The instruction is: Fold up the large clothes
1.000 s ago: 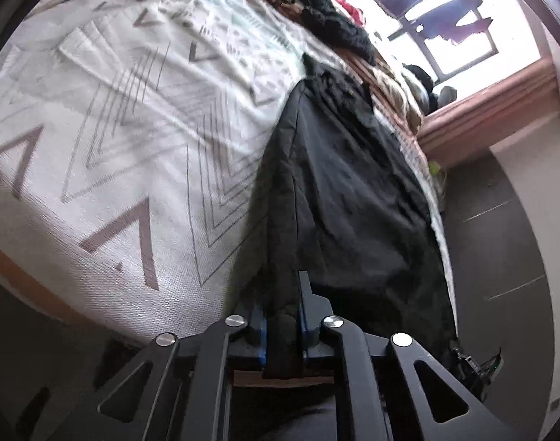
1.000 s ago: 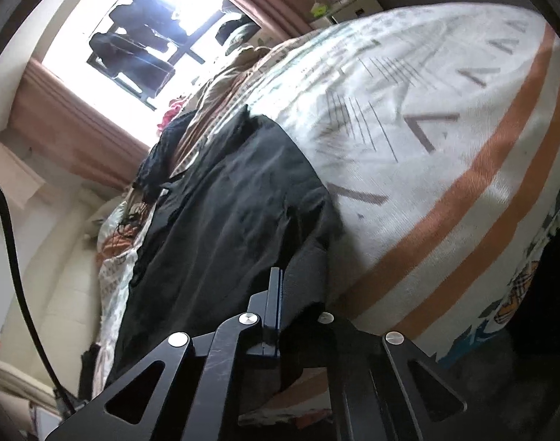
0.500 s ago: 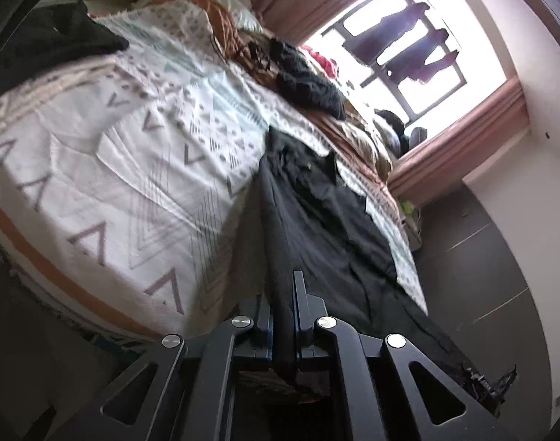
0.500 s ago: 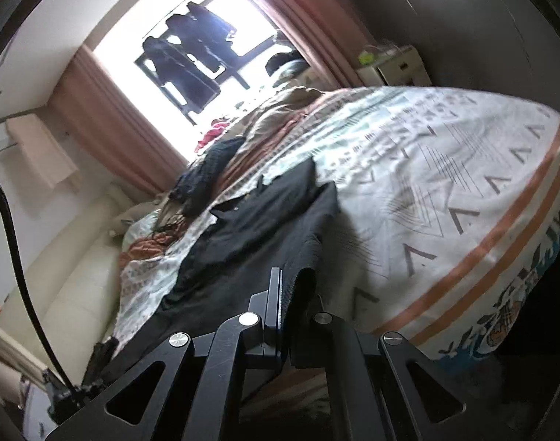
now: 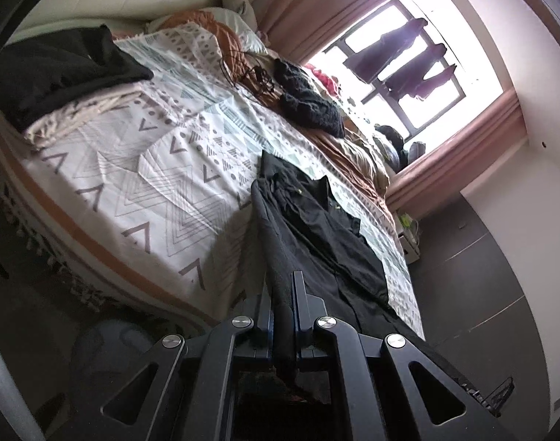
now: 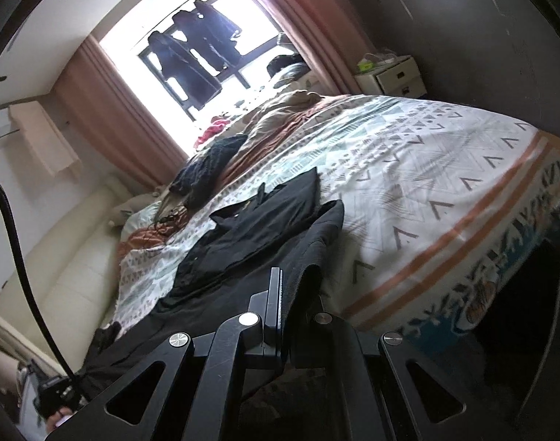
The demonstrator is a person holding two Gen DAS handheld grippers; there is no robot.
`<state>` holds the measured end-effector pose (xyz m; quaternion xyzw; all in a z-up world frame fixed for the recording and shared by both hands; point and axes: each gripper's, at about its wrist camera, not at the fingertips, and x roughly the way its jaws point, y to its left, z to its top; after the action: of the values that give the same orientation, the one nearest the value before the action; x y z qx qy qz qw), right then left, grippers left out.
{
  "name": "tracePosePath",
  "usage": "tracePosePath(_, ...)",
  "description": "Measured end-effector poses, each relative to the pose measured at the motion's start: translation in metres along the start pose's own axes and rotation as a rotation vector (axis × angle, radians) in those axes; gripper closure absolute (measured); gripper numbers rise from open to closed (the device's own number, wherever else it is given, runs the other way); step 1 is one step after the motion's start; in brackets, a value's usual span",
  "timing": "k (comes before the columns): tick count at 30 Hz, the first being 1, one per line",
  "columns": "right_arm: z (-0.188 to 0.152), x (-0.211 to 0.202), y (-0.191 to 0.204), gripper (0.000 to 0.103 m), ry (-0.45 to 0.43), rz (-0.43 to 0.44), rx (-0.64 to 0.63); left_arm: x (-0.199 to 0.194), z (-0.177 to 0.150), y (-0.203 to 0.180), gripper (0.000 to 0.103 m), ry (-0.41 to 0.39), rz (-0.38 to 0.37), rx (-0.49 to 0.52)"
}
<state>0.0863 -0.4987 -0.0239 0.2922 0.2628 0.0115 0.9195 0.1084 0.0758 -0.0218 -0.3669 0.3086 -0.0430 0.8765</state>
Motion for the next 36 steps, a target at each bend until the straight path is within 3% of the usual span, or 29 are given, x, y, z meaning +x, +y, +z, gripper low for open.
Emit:
tracePosePath(9,-0.015,-0.032,0.003,0.1,-0.013,-0.071,-0.002,-0.029,-0.012,-0.009,0.096,-0.028,0.007,0.022)
tracePosePath(18,-0.01,-0.032,0.006,0.1,-0.008,-0.078,-0.009,-0.022,0.001,-0.019,0.096,-0.032,0.006,0.028)
tracePosePath(26,0.041,-0.003,0.028,0.1,-0.031,-0.071,-0.017,0.002,0.048,-0.041,0.096,-0.066,0.008,0.022)
tracePosePath(36,0.129,0.057,0.075,0.1,-0.094,-0.047,-0.083,0.047,0.136,-0.102,0.096,-0.123,0.019,0.09)
